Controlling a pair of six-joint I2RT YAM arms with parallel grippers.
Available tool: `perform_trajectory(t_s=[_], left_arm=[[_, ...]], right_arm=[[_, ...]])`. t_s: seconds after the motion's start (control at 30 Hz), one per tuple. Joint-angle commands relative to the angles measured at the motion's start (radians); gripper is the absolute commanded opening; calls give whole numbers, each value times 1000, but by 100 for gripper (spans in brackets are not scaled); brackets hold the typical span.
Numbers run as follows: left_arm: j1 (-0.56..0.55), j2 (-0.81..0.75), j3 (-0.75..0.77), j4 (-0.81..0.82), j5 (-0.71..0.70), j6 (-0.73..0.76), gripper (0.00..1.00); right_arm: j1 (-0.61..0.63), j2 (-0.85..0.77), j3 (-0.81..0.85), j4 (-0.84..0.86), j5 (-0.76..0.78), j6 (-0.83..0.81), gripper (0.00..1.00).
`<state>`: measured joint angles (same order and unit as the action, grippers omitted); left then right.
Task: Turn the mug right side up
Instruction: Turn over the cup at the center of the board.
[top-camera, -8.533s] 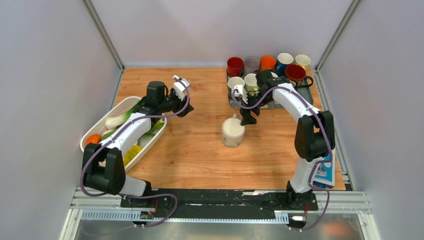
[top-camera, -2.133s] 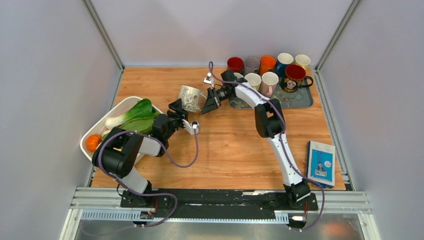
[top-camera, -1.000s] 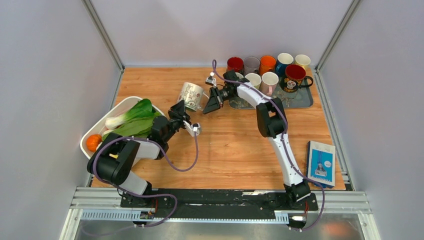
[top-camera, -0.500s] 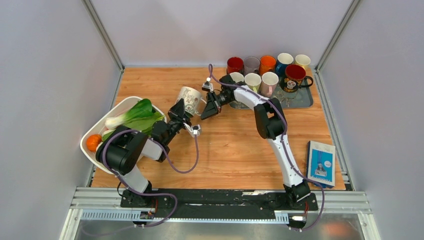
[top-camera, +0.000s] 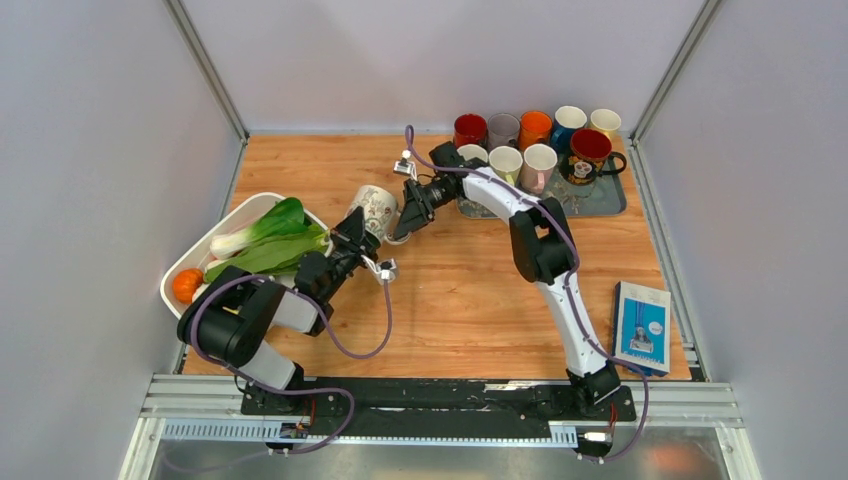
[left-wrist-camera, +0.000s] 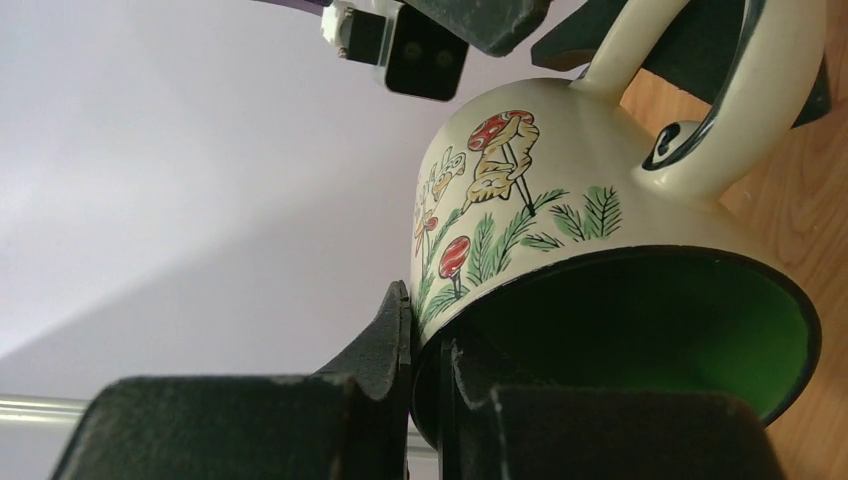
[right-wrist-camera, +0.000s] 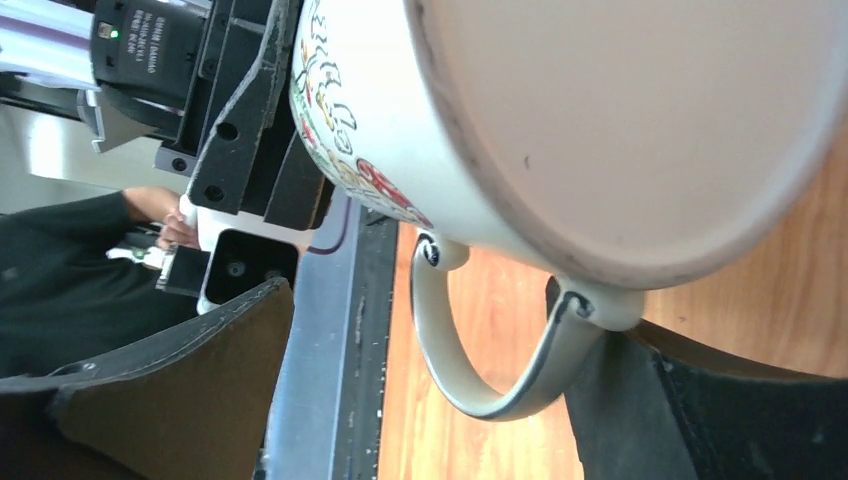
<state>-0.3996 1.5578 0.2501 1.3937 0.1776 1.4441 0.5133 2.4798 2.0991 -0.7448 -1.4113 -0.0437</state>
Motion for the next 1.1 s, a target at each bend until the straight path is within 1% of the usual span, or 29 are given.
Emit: perform_trajectory(t_s=[0.0, 0.07, 0.13, 0.2, 0.27, 0.3, 0.33, 0.37, 0.4, 0.43, 0.47, 0.5, 0.53, 0.57, 0.6, 0.63, 0.67, 0.7, 0.77, 0.87, 0.93, 0.97, 1.0, 1.07], left_arm=[[-6, -109, 12, 185, -9, 3, 0], [-9, -133, 13, 147, -33, -14, 0], [-11, -171, 16, 74, -53, -44, 0], [-13, -229, 30, -48, -67, -85, 0], [-13, -304, 70, -238, -74, -141, 0], [-13, -363, 91, -438, -72, -162, 0], [-13, -391, 147, -548, -58, -209, 0], [-13, -443, 178, -762, -44, -245, 0], [-13, -474, 242, -860, -14, -310, 0], [-13, -484, 271, -1029, 0, -347, 0], [-13, -495, 326, -1092, 22, -431, 0], [-13, -497, 353, -1216, 34, -471, 0], [-13, -493, 414, -1283, 68, -538, 0], [-12, -487, 447, -1403, 90, -562, 0], [-12, -472, 508, -1467, 143, -594, 0], [-13, -463, 534, -1562, 186, -612, 0], [-13, -442, 583, -1598, 201, -655, 0], [-13, -430, 606, -1657, 220, -678, 0], [-13, -384, 675, -1734, 230, -735, 0], [-12, -290, 792, -1843, 231, -811, 0], [-13, -235, 849, -1893, 236, -842, 0], [-13, -219, 866, -1906, 241, -856, 0], [-13, -188, 901, -1934, 244, -862, 0], [-12, -147, 947, -1968, 246, -882, 0]], right_arm=[[-8, -82, 72, 0, 90, -69, 100], [-11, -99, 91, -9, 150, -81, 100], [-13, -121, 118, -22, 210, -116, 100], [-14, -147, 156, -38, 308, -190, 100], [-16, -170, 205, -60, 373, -248, 100], [-18, -184, 228, -64, 403, -271, 100], [-21, -197, 243, -67, 423, -294, 100], [-24, -221, 245, -66, 439, -321, 100], [-28, -245, 234, -63, 459, -360, 100], [-29, -280, 199, -54, 487, -395, 100], [-31, -321, 155, -30, 530, -420, 100], [-33, -365, 91, 23, 582, -425, 100], [-39, -443, 4, 96, 626, -424, 100], [-48, -508, -87, 178, 656, -419, 100], [-61, -564, -188, 270, 669, -413, 100], [-73, -619, -272, 343, 672, -404, 100], [-83, -658, -337, 399, 668, -404, 100], [-89, -691, -385, 417, 665, -424, 100], [-92, -745, -463, 417, 669, -475, 100], [-97, -812, -589, 396, 609, -604, 100], [-93, -834, -639, 320, 557, -739, 99], [-85, -834, -647, 278, 551, -801, 96], [-74, -827, -647, 234, 557, -846, 94], [-60, -805, -640, 192, 570, -885, 89]])
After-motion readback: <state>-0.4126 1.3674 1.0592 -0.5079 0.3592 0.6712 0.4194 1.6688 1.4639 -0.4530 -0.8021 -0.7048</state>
